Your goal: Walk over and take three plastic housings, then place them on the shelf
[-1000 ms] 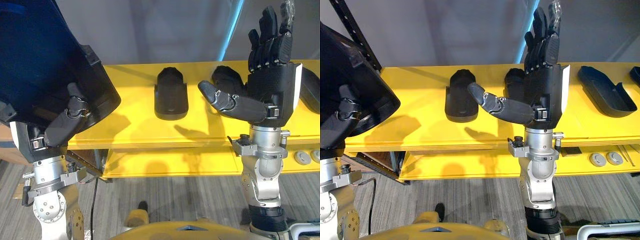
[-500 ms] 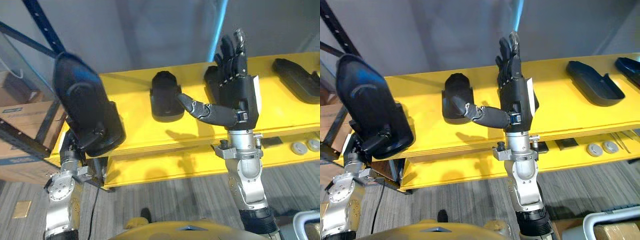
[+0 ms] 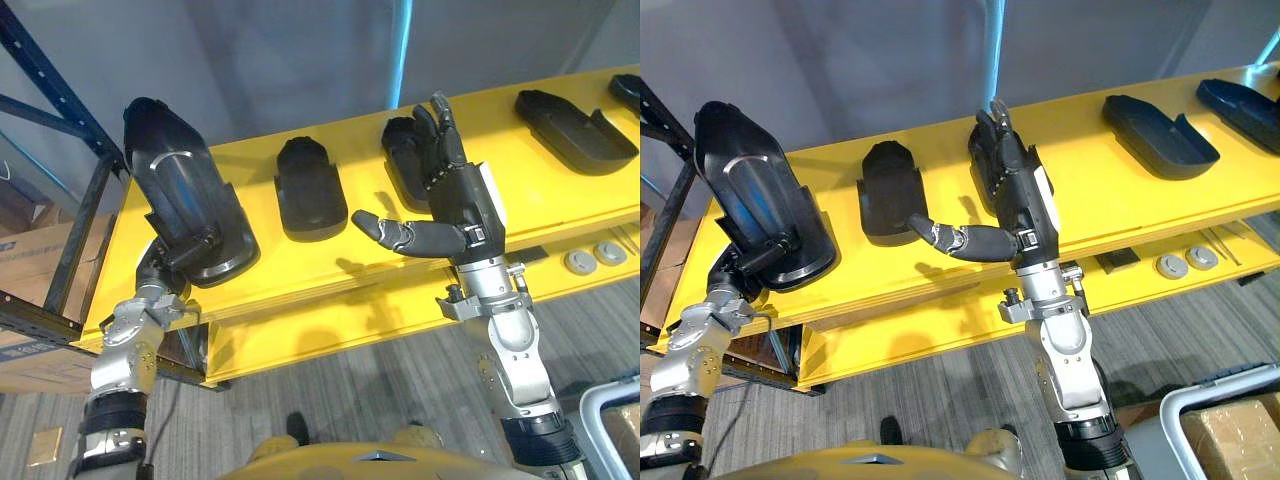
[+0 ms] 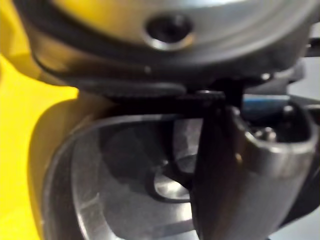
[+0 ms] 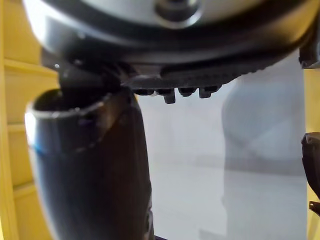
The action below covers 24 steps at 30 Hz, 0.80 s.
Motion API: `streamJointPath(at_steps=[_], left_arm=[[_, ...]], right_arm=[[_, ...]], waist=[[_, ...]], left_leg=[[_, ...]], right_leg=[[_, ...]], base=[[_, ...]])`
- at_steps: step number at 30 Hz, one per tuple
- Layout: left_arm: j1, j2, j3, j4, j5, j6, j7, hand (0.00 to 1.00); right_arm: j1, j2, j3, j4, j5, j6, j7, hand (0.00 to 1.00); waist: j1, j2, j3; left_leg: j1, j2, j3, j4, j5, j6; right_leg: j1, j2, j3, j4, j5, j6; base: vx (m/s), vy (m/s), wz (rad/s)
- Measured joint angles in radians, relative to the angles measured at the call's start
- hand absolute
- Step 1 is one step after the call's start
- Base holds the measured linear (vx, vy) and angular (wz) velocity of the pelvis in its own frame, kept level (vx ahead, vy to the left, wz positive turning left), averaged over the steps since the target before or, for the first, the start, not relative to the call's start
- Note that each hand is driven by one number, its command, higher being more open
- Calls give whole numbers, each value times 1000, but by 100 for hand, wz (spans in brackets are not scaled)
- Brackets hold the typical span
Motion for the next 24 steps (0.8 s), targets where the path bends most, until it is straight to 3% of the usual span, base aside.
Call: streamJointPath(at_steps=[6,13,18,21,24], left_arm=[[-86,69,-4,147,5,64,-54,0],[-134,96,-9,225,19,96,-67,0],[-169,96,-41,237,51,119,-77,0],[-170,96,-46,239,51,131,-77,0],[-170,96,-44,239,51,135,-76,0]], right_arm=[[-46,-38,29,0,18,2,44,100],[-134,-48,112,-7,67,2,130,100],[-183,-46,198,-9,79,26,144,100],[-203,-43,225,-9,78,50,143,100],[-207,-33,243,-9,77,66,140,100]], waist=[[-16,35,2],[-21,42,5],[-18,63,17],[1,82,26],[4,85,27]], left_leg=[[5,1,4,0,7,0],[13,0,-5,1,11,2],[-6,-15,-62,1,26,6],[-8,-21,-72,0,31,5],[-18,-24,-88,1,43,4]], right_leg=[[-9,0,12,19,-1,-1],[-7,-4,12,36,-8,-6],[-15,-30,-39,100,-51,-1],[-29,-44,-45,147,-74,-1],[-45,-57,-60,189,-100,-1]], base=[[-39,7,-6],[-36,8,1],[-36,-3,32],[-24,-9,16],[-19,-33,20]])
